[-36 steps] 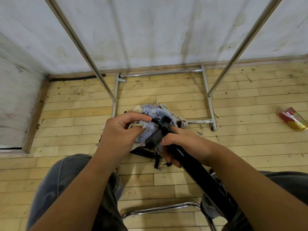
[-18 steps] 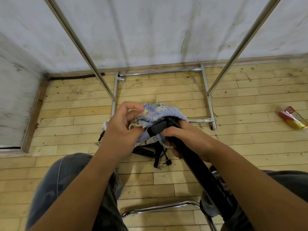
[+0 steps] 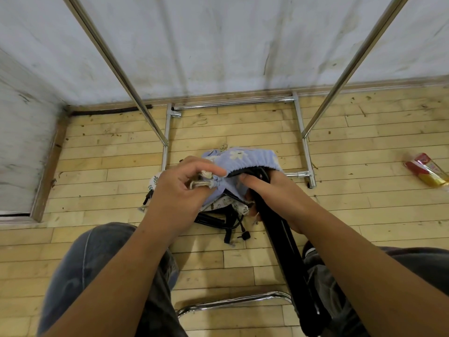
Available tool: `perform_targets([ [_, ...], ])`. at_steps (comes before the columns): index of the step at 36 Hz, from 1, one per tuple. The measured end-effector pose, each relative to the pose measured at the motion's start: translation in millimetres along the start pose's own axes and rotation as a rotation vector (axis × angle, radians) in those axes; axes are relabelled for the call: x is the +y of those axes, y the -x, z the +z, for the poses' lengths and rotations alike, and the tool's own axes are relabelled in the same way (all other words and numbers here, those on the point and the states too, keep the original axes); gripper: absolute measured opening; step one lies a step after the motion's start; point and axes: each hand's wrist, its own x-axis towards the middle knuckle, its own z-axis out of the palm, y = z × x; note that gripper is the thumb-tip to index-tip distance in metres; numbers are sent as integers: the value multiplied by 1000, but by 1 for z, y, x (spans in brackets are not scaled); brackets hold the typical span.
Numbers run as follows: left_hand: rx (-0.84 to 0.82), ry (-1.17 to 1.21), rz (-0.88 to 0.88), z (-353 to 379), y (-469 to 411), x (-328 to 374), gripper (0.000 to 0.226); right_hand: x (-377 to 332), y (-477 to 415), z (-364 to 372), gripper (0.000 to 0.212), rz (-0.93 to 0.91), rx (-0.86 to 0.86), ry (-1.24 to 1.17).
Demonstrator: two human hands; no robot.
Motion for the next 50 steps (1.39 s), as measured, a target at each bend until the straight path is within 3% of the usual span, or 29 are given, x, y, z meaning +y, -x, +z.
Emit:
perform_targets([
  [14, -144, -193, 15, 7, -2, -3, 54, 0, 3, 5, 41, 161, 35, -72],
  [22, -62, -272, -51, 6, -6, -18, 43, -1, 2, 5, 18, 173, -20, -181],
  [37, 27, -204, -117, 7, -5, -24, 21, -2, 7, 9, 34, 240, -110, -191],
  [40, 34, -155, -108, 7, -6, -23, 32, -2, 6, 9, 29, 223, -131, -177],
  [43, -26, -183, -123, 7, -6, -24, 60, -4, 6, 9, 15, 221, -163, -173],
  [45, -54, -226, -133, 7, -6, -27, 64, -3, 6, 8, 16, 215, -182, -176],
  [50, -25, -264, -144, 6, -7, -31, 37, -4, 7, 8, 31, 208, -215, -213],
])
